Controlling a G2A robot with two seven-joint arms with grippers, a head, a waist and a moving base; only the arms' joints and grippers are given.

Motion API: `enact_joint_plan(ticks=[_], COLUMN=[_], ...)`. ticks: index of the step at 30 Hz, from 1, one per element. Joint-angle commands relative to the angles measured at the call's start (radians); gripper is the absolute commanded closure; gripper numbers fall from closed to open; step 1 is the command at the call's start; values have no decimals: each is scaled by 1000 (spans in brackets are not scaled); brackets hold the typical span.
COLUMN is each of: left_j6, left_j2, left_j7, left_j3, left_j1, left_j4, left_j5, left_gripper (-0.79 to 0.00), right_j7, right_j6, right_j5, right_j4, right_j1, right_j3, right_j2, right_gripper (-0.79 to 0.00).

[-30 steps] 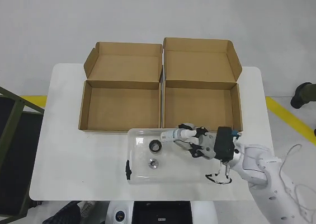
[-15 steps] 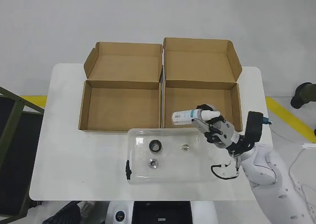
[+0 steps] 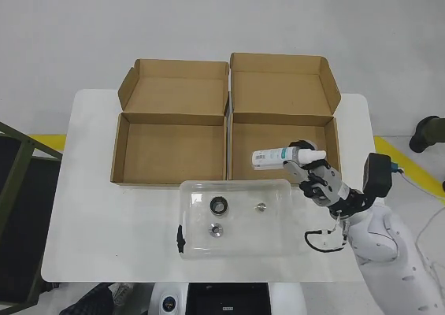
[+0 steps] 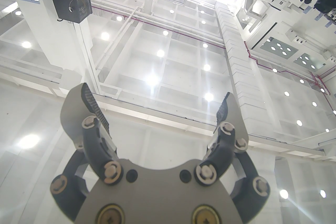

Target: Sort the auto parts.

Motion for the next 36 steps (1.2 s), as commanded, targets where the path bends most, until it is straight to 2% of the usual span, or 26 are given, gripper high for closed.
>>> enact_joint_plan(ticks=[1, 5, 12, 20, 36], left_j6=[0, 0, 0, 0, 0], left_j2=[0, 0, 0, 0, 0], left_j7=[0, 0, 0, 0, 0], left_j3=[0, 0, 0, 0, 0], left_j1=[0, 0, 0, 0, 0], left_j4=[0, 0, 0, 0, 0], left_j5=[0, 0, 0, 0, 0], left_gripper=[-785, -785, -785, -785, -785], right_j7=[3, 17, 37, 61, 245], right_j6=[-1, -2, 32, 174, 232], right_j5=[3, -12, -141, -412, -442], right_j4=[0, 0, -4, 27, 266], right_j1=[1, 8, 23, 92, 353], right_j3=[-2, -1, -11, -48, -202], right_j2=[-1, -2, -5, -13, -44], right_gripper=[0, 0, 0, 0, 0])
